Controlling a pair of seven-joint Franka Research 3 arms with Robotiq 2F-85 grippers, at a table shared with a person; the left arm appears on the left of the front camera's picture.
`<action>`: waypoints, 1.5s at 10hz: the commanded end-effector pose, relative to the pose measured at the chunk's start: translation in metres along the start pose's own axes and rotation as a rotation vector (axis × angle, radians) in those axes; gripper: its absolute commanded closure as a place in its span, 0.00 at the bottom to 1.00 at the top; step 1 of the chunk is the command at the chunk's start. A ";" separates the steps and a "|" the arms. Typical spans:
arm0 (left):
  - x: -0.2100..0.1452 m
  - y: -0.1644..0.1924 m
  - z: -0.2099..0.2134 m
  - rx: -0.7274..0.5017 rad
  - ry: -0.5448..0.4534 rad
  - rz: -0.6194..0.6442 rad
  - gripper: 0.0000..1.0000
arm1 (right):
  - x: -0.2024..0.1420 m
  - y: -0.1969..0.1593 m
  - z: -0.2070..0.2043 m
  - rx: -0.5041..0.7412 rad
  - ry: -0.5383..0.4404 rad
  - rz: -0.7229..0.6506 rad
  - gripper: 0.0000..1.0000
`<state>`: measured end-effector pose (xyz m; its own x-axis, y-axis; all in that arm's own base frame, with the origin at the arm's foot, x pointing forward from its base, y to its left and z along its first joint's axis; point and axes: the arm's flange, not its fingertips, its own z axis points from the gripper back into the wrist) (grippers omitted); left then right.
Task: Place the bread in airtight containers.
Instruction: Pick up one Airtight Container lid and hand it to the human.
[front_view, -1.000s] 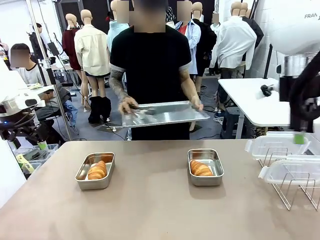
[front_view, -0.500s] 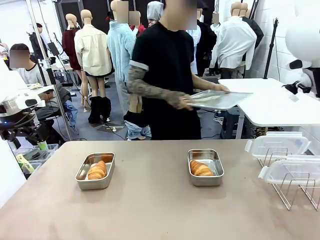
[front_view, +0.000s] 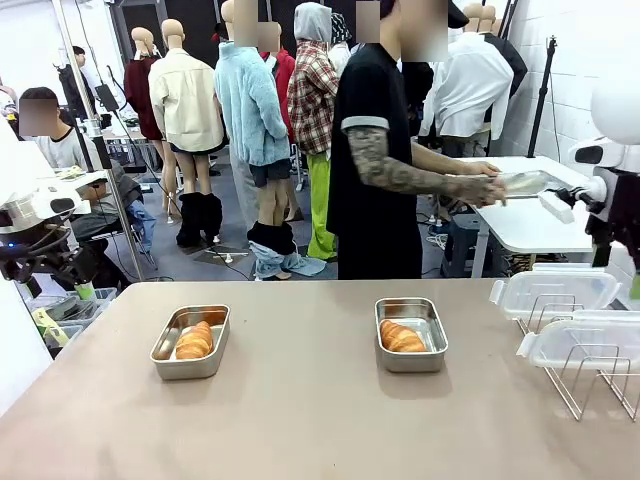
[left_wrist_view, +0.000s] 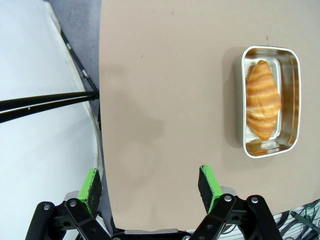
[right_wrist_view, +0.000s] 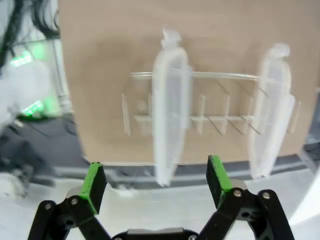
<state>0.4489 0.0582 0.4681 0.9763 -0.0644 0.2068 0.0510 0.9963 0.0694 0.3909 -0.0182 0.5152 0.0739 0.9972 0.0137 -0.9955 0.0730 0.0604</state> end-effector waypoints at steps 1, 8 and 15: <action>-0.003 0.002 0.001 0.009 0.000 0.002 0.00 | 0.008 -0.004 0.007 0.050 -0.097 -0.195 0.00; -0.003 0.002 0.001 0.009 0.000 0.002 0.00 | 0.006 0.001 -0.003 0.058 -0.074 -0.174 0.00; -0.003 0.002 0.001 0.009 0.000 0.002 0.00 | 0.006 0.001 -0.003 0.058 -0.074 -0.174 0.00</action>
<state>0.4489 0.0582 0.4681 0.9763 -0.0644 0.2067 0.0511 0.9963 0.0694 0.3916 -0.0102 0.5131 0.2646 0.9623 0.0632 -0.9592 0.2559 0.1199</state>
